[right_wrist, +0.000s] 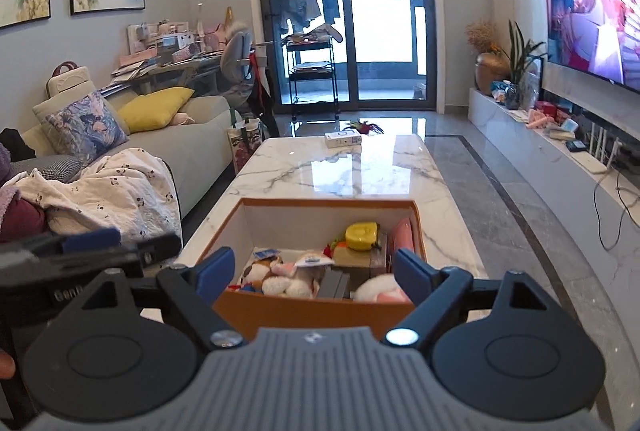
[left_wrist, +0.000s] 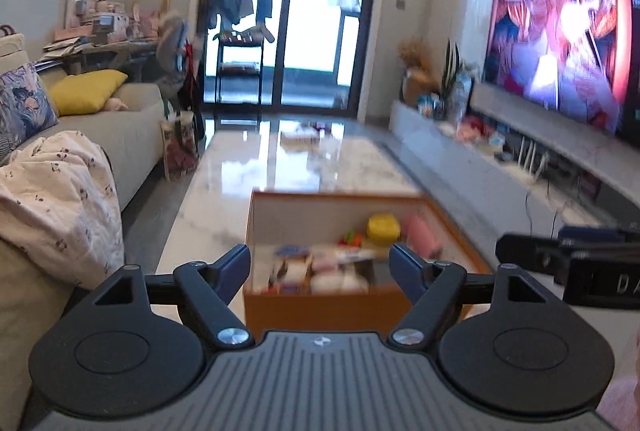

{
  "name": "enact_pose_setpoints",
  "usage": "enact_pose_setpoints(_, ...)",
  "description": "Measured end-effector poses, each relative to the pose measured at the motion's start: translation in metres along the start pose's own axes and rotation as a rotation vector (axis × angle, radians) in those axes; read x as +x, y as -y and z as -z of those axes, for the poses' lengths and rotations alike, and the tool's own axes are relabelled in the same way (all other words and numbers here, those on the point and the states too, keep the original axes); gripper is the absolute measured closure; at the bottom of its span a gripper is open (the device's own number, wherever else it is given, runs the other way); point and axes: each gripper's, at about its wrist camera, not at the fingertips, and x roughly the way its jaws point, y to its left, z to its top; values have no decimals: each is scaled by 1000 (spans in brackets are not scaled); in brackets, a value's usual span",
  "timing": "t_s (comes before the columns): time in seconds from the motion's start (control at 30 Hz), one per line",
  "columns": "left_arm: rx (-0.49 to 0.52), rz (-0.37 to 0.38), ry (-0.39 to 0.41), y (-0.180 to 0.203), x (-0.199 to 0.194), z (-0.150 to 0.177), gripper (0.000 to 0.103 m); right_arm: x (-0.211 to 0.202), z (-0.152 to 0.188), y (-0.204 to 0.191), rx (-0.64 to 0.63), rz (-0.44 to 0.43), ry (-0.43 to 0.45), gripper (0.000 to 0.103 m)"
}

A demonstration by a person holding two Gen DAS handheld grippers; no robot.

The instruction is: Organize objects

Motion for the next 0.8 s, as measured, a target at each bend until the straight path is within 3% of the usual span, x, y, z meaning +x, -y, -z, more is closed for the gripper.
enact_pose_setpoints(0.17, 44, -7, -72, 5, -1, 20, 13, 7, 29, -2, 14, 20, -65, 16)
enact_pose_setpoints(0.47, -21, -5, -146, 0, -3, 64, 13, 12, 89, -2, 22, 25, -166, 16)
enact_pose_setpoints(0.8, -28, -13, -173, 3, -12, 76, 13, 9, 111, 0, 44, 15, -194, 16)
